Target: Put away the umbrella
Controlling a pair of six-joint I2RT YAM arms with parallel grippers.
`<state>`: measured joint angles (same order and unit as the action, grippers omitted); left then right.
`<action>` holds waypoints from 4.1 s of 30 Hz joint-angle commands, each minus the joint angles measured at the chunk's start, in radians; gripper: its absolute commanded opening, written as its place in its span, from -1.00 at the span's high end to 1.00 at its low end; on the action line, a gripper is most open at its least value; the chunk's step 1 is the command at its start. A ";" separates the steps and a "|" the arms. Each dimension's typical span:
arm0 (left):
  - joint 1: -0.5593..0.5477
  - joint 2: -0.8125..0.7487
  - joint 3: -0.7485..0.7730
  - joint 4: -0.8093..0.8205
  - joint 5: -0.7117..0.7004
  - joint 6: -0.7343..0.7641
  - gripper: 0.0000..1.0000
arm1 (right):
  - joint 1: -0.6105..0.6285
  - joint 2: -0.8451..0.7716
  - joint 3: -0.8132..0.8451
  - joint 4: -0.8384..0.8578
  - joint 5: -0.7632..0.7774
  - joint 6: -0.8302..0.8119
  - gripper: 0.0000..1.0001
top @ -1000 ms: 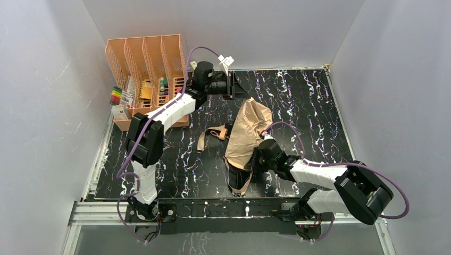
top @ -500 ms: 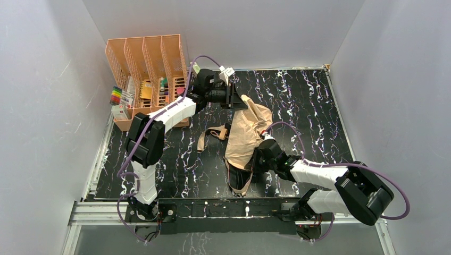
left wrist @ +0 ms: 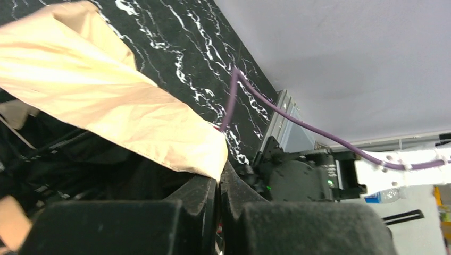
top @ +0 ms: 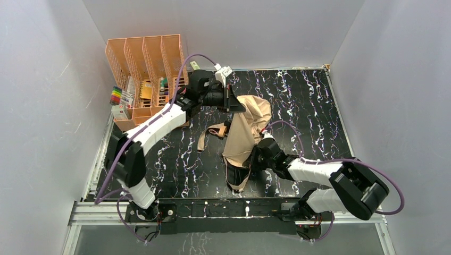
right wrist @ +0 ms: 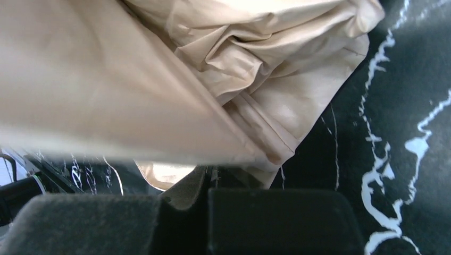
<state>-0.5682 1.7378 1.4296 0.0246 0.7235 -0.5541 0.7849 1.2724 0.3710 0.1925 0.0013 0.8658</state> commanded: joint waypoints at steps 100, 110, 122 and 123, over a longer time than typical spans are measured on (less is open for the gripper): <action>-0.285 -0.034 0.162 -0.424 -0.635 0.174 -0.97 | 0.054 -0.085 -0.113 -0.123 0.072 -0.122 0.83; -0.282 0.150 0.325 -0.481 -0.621 0.209 -0.56 | 0.053 -0.070 -0.111 -0.109 0.063 -0.114 0.84; -0.248 0.257 0.449 -0.494 -0.554 0.204 0.34 | 0.053 -0.056 -0.126 -0.097 0.062 -0.091 0.86; -0.244 0.257 0.449 -0.493 -0.550 0.204 0.44 | 0.053 -0.056 -0.126 -0.097 0.063 -0.090 0.87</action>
<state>-0.8314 2.0018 1.8343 -0.4362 0.1345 -0.3546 0.8371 1.1774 0.2966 0.2207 0.0475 0.7868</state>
